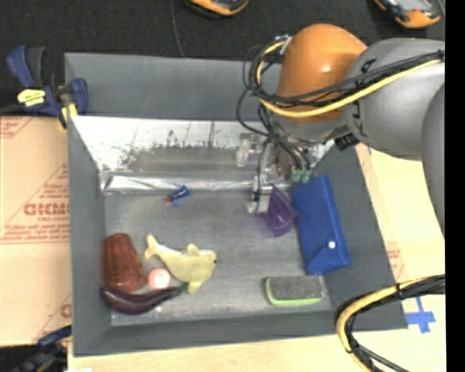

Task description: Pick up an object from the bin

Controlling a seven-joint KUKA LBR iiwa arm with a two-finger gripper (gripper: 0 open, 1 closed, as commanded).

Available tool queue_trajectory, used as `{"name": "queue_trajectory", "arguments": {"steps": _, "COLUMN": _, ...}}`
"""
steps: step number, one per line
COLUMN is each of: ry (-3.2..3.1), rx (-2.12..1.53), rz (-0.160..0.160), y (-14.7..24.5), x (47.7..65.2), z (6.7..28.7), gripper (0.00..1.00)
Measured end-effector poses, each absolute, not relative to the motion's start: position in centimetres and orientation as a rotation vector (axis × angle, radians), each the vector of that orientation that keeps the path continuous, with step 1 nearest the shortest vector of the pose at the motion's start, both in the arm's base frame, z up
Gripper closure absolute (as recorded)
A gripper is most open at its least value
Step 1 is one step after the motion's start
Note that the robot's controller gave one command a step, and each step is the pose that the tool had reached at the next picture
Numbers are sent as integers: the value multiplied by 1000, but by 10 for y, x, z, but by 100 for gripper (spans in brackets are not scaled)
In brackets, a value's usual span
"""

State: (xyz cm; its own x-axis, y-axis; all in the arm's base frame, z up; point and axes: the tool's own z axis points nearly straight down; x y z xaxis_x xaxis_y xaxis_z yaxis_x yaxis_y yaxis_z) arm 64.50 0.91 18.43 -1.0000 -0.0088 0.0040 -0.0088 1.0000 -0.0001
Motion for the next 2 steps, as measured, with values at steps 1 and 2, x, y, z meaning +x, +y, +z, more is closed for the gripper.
{"name": "queue_trajectory", "arguments": {"steps": 1, "ry": -3144, "rx": 14, "rz": 0, "y": 9, "x": 646, "z": 188, "gripper": 0}}
{"name": "queue_trajectory", "arguments": {"steps": 2, "ry": -3146, "rx": 133, "rz": 2, "y": -6, "x": 641, "z": 142, "gripper": 0}}
